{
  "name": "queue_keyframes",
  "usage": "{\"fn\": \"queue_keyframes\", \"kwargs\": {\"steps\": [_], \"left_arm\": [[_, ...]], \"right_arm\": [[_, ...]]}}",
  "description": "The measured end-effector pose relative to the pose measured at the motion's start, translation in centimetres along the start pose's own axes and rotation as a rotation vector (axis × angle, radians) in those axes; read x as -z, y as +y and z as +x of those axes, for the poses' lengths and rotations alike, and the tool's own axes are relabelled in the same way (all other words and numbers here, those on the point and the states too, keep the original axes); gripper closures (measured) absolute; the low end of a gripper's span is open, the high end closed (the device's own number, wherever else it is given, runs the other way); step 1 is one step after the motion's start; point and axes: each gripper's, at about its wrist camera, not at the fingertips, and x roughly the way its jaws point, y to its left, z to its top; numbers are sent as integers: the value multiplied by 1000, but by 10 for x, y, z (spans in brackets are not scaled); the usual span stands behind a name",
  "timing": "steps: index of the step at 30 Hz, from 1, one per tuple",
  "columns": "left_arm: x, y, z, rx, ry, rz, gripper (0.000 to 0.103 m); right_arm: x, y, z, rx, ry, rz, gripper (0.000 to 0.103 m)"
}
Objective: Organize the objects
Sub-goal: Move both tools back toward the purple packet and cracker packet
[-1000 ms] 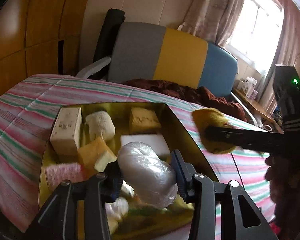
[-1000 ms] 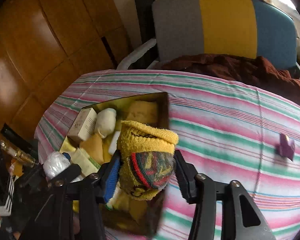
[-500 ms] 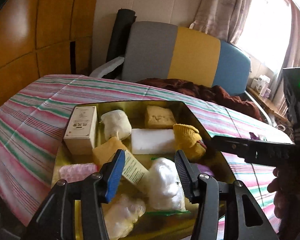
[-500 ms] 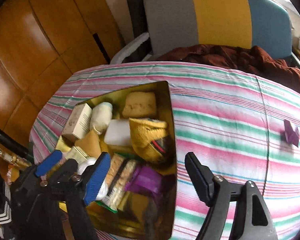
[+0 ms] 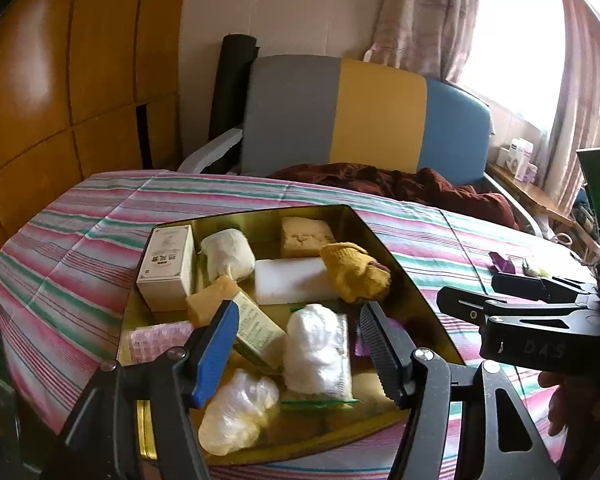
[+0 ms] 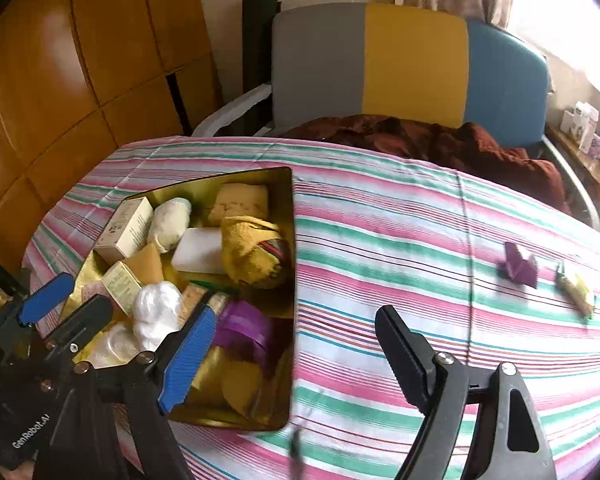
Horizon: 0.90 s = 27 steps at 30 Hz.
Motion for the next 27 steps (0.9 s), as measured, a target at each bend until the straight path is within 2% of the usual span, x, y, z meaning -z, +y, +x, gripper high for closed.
{"fn": "queue_keyframes", "kwargs": {"steps": [15, 25, 27], "left_arm": [[6, -35, -14, 36, -5, 98, 37], [7, -59, -15, 57, -9, 180, 33], [7, -65, -14, 62, -6, 196, 33]], "right_arm": [[15, -46, -20, 112, -28, 66, 15], [15, -108, -32, 153, -43, 136, 15], [14, -122, -34, 183, -36, 143, 15]]}}
